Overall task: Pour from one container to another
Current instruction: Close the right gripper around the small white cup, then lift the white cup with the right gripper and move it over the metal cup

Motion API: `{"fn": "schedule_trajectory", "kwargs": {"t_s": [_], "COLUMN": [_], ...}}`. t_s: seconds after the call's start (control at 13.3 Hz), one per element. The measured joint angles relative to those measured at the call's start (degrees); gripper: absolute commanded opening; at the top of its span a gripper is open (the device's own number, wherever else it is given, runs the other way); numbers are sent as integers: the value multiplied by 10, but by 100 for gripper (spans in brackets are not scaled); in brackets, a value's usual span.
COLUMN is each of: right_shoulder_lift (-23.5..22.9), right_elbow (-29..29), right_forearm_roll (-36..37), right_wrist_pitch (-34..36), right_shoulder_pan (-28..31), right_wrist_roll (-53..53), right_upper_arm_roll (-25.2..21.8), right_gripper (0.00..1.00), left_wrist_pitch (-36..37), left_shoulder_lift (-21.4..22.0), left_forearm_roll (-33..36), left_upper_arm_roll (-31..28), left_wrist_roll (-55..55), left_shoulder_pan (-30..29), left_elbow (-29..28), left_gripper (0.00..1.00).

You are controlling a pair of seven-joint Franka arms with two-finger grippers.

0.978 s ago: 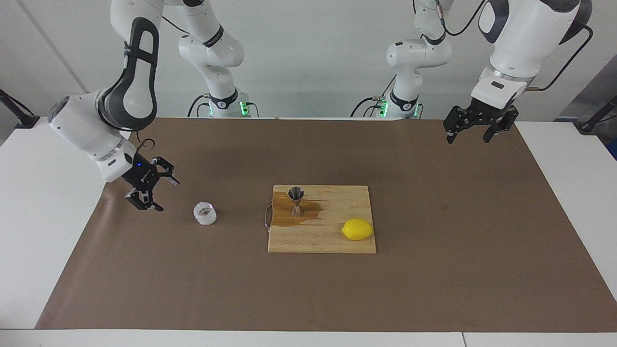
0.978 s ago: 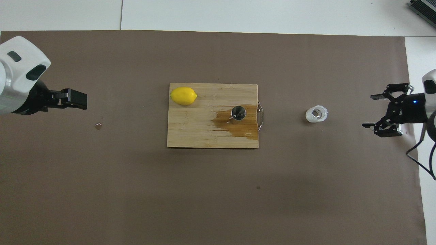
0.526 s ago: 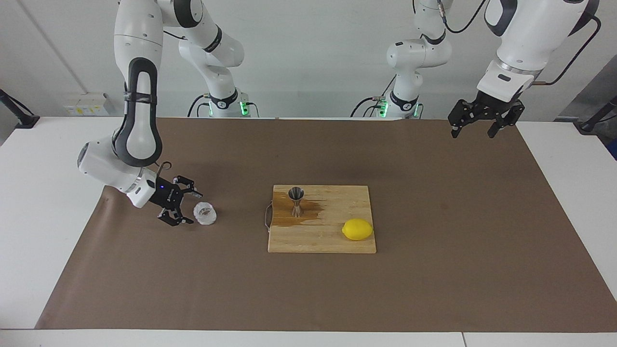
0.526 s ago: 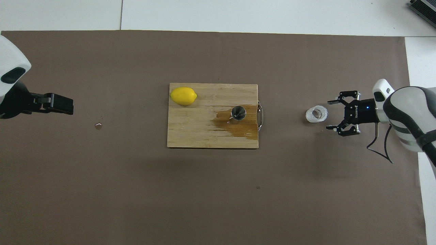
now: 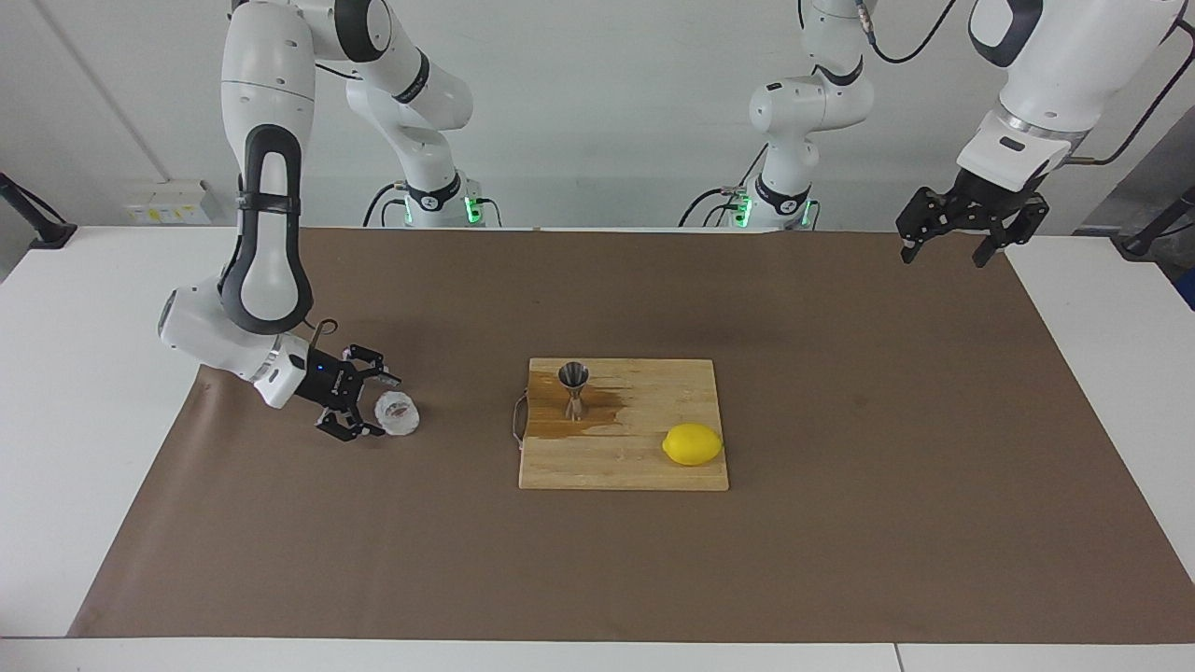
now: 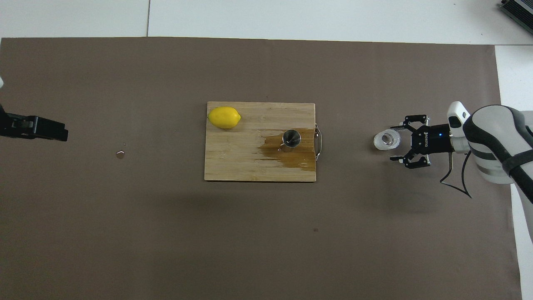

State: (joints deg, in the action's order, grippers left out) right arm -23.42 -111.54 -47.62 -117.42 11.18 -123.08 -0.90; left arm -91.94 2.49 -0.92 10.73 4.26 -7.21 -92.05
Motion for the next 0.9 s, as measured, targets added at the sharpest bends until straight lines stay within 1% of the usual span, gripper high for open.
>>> {"fn": "schedule_trajectory", "kwargs": {"t_s": [0.3, 0.38, 0.45, 0.53, 0.68, 0.9], "right_shoulder_lift": [-6, -7, -9, -9, -10, -10], "right_elbow": [1, 1, 1, 1, 1, 1], "right_forearm_roll": [-4, -5, -5, -5, -5, -5], "right_wrist_pitch": [-24, -27, -31, -32, -32, -32], "right_shoulder_pan": [-11, -12, -13, -14, -16, -21], "right_wrist_roll": [0, 0, 0, 0, 0, 0], "right_upper_arm_roll": [2, 2, 2, 2, 2, 2], "right_gripper": [100, 95, 69, 59, 56, 49], "left_wrist_pitch": [1, 2, 4, 6, 8, 12], "left_shoulder_lift": [0, 0, 0, 1, 3, 9], "left_forearm_roll": [0, 0, -1, -1, -2, -3], "left_upper_arm_roll": [-1, -1, -1, -2, -2, -20], "left_wrist_roll": [0, 0, 0, 0, 0, 1], "left_shoulder_pan": [-1, -4, -7, -9, -9, 6], "left_elbow": [0, 0, 0, 0, 0, 0], "left_gripper": [100, 100, 100, 100, 100, 100]}}
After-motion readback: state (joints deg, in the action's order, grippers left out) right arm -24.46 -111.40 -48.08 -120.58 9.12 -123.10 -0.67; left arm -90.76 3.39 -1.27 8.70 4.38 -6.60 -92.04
